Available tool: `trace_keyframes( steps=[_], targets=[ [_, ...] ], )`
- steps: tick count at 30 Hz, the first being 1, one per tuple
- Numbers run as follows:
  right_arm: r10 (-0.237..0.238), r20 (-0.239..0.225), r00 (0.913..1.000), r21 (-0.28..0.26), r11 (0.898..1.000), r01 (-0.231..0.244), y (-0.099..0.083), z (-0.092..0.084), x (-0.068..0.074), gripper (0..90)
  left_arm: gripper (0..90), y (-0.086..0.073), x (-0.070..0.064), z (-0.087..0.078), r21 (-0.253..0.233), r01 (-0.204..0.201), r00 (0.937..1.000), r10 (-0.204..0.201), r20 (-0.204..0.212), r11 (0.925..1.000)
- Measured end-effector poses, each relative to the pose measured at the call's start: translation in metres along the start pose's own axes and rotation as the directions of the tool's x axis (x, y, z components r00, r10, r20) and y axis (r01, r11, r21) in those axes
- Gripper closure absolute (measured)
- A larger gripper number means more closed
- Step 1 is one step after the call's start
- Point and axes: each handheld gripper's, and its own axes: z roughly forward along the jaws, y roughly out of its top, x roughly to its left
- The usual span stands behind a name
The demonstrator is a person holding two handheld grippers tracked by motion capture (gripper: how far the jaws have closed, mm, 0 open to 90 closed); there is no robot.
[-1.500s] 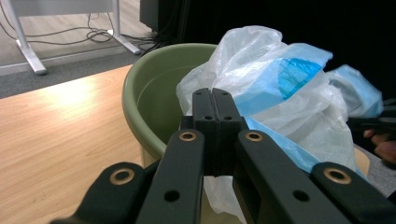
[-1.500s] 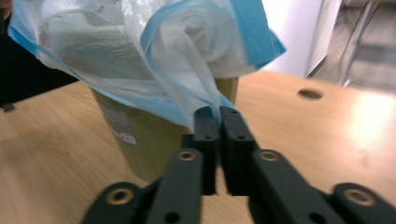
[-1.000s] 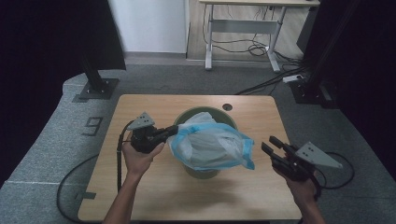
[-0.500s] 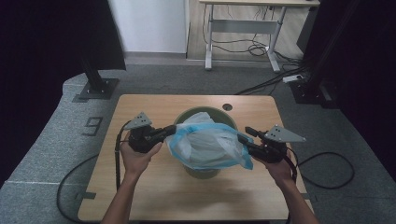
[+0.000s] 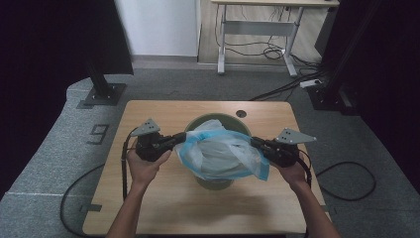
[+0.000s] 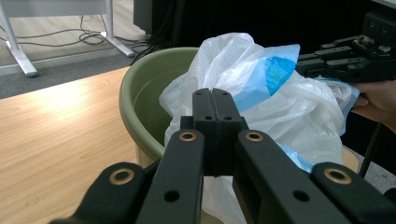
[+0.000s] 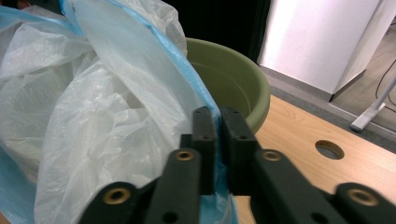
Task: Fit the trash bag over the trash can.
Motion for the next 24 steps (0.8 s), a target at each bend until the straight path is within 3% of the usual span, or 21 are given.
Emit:
trace_keyframes(
  steps=[9, 19, 24],
  targets=[
    [-0.008, 0.045, 0.999, -0.02, 1.0, 0.009, 0.023, 0.003, -0.009, 88.2, 90.0, 0.008, 0.005, 0.003, 0.012, -0.013, 0.9996, 0.013, -0.027, 0.9998],
    [-0.052, 0.115, 0.9921, 0.02, 0.999, 0.05, 0.037, 0.039, -0.02, 88.1, 90.0, 0.008, 0.04, 0.018, 0.052, 0.048, 0.9957, -0.043, -0.082, 0.9975],
    [-0.048, 0.133, 0.99, 0.045, 0.998, 0.042, 0.037, 0.057, -0.028, 88.1, 90.0, 0.006, 0.049, 0.022, 0.031, 0.057, 0.9942, -0.054, -0.092, 0.9979]
  ],
)
